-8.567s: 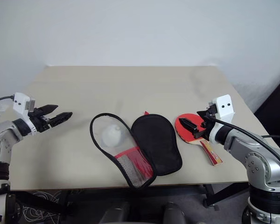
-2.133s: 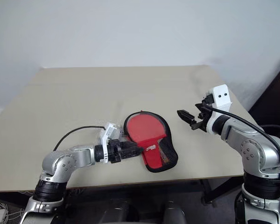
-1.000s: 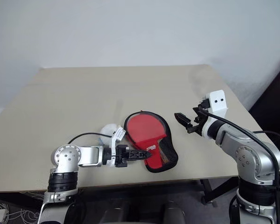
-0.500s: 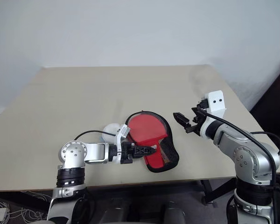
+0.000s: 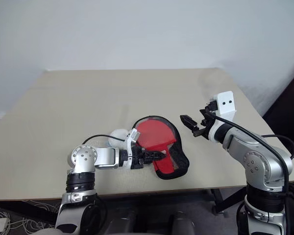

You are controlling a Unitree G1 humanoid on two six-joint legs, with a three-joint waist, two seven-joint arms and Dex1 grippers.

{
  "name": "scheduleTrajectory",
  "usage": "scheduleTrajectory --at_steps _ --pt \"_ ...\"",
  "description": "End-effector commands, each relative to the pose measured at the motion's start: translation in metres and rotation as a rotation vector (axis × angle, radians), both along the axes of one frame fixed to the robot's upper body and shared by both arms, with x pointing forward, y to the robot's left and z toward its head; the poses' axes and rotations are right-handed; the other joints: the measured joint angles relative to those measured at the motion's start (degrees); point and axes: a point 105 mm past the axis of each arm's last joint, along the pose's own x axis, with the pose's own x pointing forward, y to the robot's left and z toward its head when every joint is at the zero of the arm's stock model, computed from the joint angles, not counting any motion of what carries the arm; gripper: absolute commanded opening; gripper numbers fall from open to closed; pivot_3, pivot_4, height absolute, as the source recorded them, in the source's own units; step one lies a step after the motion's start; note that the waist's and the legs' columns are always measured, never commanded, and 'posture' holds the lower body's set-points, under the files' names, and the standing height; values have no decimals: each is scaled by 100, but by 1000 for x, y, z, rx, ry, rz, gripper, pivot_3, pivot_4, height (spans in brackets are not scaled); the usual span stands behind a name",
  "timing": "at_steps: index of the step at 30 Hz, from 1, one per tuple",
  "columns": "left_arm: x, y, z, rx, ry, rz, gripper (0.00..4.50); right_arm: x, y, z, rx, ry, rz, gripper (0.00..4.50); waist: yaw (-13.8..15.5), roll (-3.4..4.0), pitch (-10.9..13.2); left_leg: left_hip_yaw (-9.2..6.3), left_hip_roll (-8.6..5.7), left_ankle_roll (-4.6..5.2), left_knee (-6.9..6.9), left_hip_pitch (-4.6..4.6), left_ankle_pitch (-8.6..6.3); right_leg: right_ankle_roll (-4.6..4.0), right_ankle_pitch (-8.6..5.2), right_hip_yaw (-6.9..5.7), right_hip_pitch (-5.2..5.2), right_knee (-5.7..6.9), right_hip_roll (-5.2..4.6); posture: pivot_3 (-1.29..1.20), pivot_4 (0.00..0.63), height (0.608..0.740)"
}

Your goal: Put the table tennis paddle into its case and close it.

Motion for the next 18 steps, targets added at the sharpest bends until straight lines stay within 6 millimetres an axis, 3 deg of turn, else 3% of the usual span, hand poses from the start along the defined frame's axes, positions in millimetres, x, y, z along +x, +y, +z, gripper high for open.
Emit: scheduleTrajectory --at_steps 1,9,18 --pt "0 1 0 27 -3 -29 2634 1 3 17 3 -70 6 4500 -2 0 0 0 0 0 -1 0 0 0 0 0 -1 0 1 0 0 715" --pt "-3 6 -6 69 -4 -67 19 3 5 20 -3 -79 18 4500 -3 2 1 3 0 -16 -8 0 10 0 -1 3 -4 -8 2 0 0 715" --pt "-20 2 10 20 -58 -230 19 4 8 20 -18 -79 42 4500 -6 4 1 5 0 -19 -25 -1 11 -1 -2 5 -11 -12 3 0 0 715"
